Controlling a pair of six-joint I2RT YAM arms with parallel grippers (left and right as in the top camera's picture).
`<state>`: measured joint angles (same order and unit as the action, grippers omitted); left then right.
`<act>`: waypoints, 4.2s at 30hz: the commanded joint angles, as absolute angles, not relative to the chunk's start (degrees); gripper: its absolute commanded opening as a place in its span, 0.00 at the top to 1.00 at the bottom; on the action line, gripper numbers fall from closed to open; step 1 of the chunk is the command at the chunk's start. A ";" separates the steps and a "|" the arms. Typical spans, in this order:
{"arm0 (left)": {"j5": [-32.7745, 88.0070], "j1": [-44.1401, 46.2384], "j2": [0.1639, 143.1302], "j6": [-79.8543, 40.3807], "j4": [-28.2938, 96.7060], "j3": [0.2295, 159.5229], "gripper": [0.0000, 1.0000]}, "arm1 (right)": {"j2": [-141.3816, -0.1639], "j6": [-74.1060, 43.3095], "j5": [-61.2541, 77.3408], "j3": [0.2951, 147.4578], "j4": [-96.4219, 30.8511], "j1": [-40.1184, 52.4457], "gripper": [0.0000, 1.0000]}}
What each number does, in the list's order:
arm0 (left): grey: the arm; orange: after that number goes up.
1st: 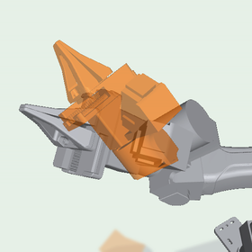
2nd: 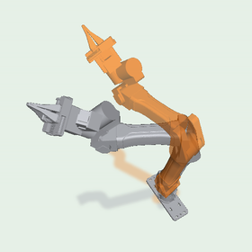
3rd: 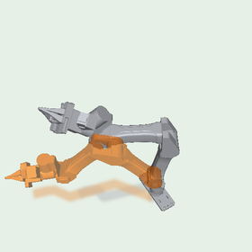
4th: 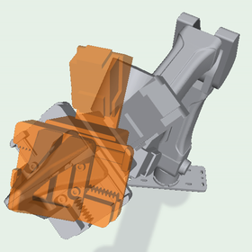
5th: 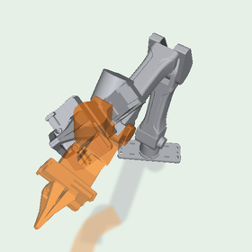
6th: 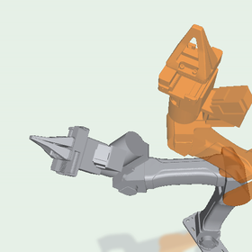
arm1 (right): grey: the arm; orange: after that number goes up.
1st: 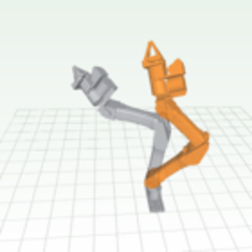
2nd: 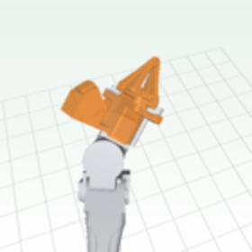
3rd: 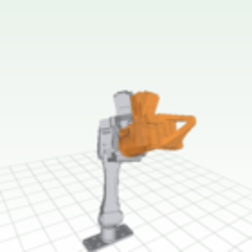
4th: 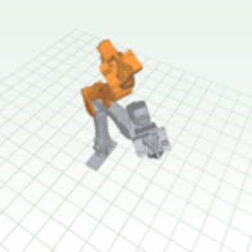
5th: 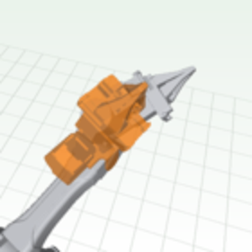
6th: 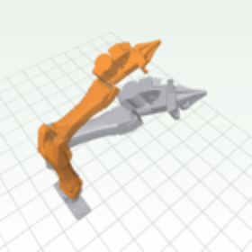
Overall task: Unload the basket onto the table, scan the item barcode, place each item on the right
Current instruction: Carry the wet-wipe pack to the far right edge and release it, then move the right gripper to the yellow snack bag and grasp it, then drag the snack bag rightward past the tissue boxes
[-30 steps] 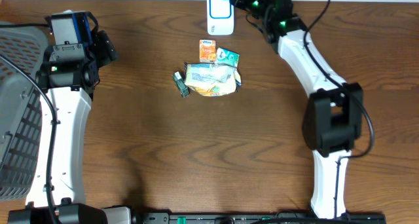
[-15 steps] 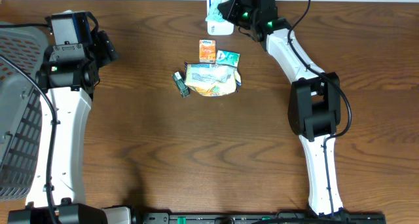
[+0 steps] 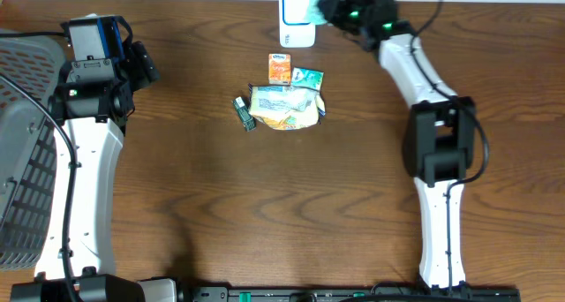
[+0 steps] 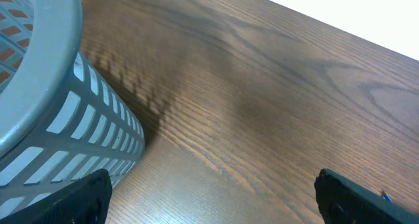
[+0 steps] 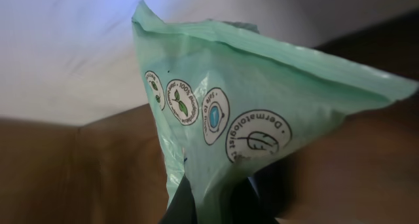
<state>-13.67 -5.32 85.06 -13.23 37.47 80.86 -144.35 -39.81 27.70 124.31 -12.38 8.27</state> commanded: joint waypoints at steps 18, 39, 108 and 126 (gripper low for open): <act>-14.22 -5.56 85.45 -12.49 37.54 81.34 0.02 | -138.28 -37.06 21.30 125.78 -42.83 -32.47 0.73; -14.22 -5.56 85.45 -12.49 37.54 81.34 0.02 | -138.28 -4.95 55.77 125.78 -62.26 -20.05 0.14; -14.22 -5.56 85.45 -12.49 37.54 81.34 0.02 | -135.02 -16.97 37.34 115.04 -61.19 14.57 0.99; -14.22 -5.56 85.45 -12.49 37.54 81.34 0.02 | -116.40 -8.80 -1.21 115.37 -65.17 11.11 0.78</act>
<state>-13.67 -5.32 85.08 -13.23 37.47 80.86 -114.59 -6.28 4.80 115.77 -64.58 10.66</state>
